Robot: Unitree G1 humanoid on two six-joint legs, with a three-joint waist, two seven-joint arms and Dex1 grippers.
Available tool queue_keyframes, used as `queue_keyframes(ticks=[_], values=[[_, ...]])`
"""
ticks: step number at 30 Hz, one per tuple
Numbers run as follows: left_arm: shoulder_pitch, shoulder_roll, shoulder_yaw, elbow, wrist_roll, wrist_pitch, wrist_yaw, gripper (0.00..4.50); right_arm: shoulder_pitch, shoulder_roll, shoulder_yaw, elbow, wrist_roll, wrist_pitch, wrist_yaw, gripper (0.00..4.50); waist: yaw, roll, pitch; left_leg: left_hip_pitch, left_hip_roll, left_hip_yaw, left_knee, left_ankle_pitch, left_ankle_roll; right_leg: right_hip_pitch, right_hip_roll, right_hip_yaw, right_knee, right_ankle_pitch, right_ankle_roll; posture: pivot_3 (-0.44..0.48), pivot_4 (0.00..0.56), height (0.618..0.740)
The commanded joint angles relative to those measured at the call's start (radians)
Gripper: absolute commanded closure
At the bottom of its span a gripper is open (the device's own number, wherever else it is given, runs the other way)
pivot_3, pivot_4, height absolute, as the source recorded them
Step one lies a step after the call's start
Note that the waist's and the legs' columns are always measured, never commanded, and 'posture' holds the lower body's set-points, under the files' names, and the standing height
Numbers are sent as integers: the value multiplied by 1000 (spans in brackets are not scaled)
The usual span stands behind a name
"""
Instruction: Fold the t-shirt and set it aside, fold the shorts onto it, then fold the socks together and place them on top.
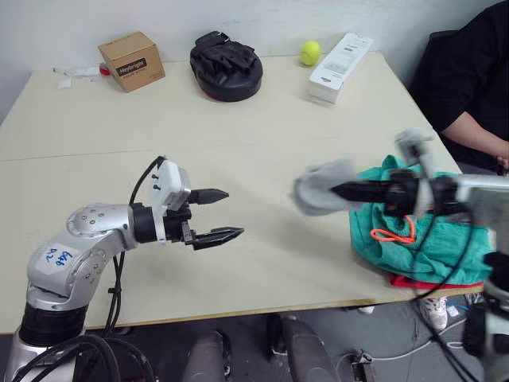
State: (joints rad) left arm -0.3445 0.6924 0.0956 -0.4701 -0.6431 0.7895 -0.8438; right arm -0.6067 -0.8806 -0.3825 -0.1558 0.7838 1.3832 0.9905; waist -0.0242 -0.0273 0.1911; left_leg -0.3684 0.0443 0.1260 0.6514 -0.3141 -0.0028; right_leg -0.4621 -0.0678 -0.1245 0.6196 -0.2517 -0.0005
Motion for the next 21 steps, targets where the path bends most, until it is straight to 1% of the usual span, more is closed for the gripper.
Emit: queue_keyframes(ticks=[1,2,5,7,10,12,14,15,16,18,21], values=[[-3,-1,-10,-15,8,-44,-1,18,47,-132,-116,175,-27,-95,57,4500,3,-1,1,0,0,0,1,0,-1,0,1,1,0,0,0,0,150,740],[-2,-2,-14,-13,11,-50,0,18,57,-150,-120,203,-29,-111,62,4500,4,-1,1,0,0,0,1,1,-1,1,2,1,-1,0,1,0,150,740],[-11,-14,-20,-1,20,-71,12,18,162,-228,-151,404,-117,-272,106,4500,7,-3,2,1,1,1,1,2,-2,2,4,4,-1,0,2,0,150,740],[-15,-15,-27,2,25,-84,9,18,221,-235,-152,493,-154,-349,105,4500,11,-3,2,1,1,1,1,4,-4,1,5,4,-1,0,2,0,150,740],[-20,-10,-33,6,35,-98,8,18,306,-221,-115,549,-209,-451,109,4500,17,-3,2,1,2,3,1,6,-7,1,5,6,-1,0,3,0,150,740],[-24,-11,-34,10,39,-105,12,18,319,-185,-93,601,-256,-528,58,4500,17,-3,2,1,2,5,1,6,-8,1,5,8,0,0,3,0,150,740],[-26,-13,-33,13,50,-124,16,18,300,-152,-66,659,-330,-619,-53,4500,18,-3,2,1,3,6,1,7,-8,2,6,9,-1,-1,6,0,150,740],[-27,-16,-32,13,53,-132,18,1,296,-144,-53,673,-360,-650,-90,4173,20,-3,2,2,3,7,1,7,-8,2,7,10,-1,-1,6,0,150,740],[-28,-17,-32,15,58,-139,21,0,308,-139,-46,663,-371,-679,-88,3803,22,-3,2,2,3,7,1,7,-9,2,7,10,-1,-1,6,0,150,740],[-35,-11,-37,22,60,-138,16,0,354,-134,-54,627,-372,-727,-61,3208,24,-3,2,2,2,7,1,8,-9,1,6,11,-1,-1,6,0,150,740],[-49,5,-30,44,19,-105,-26,0,444,-140,-90,587,-384,-830,-28,2102,27,-4,1,2,3,7,1,8,-9,2,7,11,-1,0,6,0,150,740]])
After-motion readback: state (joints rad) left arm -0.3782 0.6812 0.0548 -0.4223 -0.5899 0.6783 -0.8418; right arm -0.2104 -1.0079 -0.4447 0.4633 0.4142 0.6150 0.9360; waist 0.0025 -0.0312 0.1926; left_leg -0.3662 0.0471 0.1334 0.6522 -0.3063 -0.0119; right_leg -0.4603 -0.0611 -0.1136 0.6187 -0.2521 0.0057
